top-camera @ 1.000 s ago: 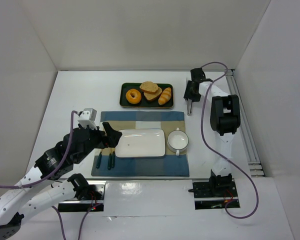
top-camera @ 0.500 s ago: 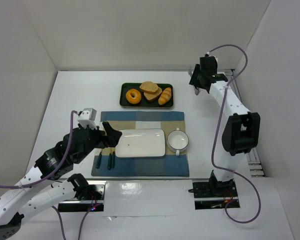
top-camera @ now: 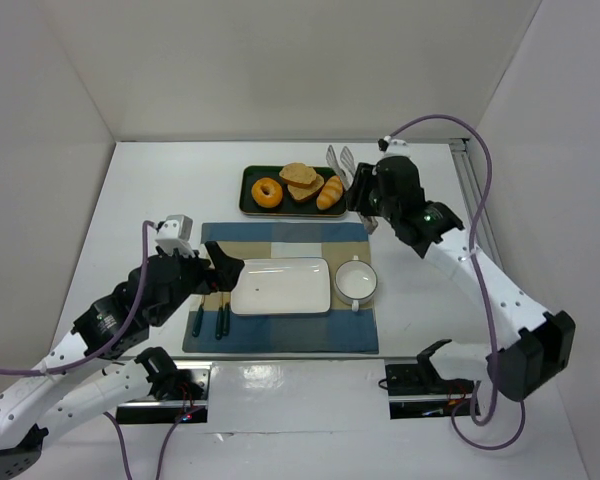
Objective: Place the bread
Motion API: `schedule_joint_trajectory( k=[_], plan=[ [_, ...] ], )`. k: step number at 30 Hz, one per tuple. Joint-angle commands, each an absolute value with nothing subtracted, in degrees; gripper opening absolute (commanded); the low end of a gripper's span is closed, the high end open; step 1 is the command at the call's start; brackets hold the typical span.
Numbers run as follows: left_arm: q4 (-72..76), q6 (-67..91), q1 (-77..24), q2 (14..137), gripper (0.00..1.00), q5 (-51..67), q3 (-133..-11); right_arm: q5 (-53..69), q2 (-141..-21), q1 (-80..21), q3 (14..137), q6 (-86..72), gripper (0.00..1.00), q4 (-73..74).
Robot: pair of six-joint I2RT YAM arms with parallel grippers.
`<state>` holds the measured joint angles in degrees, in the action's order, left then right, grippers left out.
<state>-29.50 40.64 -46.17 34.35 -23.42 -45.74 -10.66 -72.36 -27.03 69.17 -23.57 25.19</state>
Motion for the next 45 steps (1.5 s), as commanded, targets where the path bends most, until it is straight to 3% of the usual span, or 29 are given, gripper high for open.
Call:
schedule_joint_trajectory(
  k=[1,11,18,31,45],
  plan=[
    [-25.41,39.47,-46.32,33.84,1.00,-25.22,-45.79,-16.94,-68.38,-31.63,69.35,-26.62,0.50,25.39],
    [-26.62,37.71,-46.32,34.89,1.00,-21.97,-49.21,-29.52,-70.39,-48.06,77.78,-31.11,0.49,32.61],
    [-28.56,36.56,-46.32,34.89,1.00,-22.68,-52.55,-29.88,-75.40,-49.92,76.91,-28.39,0.49,28.84],
    [-26.81,33.49,-46.32,42.10,1.00,-24.96,-53.61,-19.09,-84.98,-41.05,71.72,-18.99,0.49,13.97],
    [-25.05,33.49,-46.32,41.40,1.00,-27.42,-50.63,-5.98,-98.08,-28.74,82.61,-15.29,0.49,10.36]
  ],
)
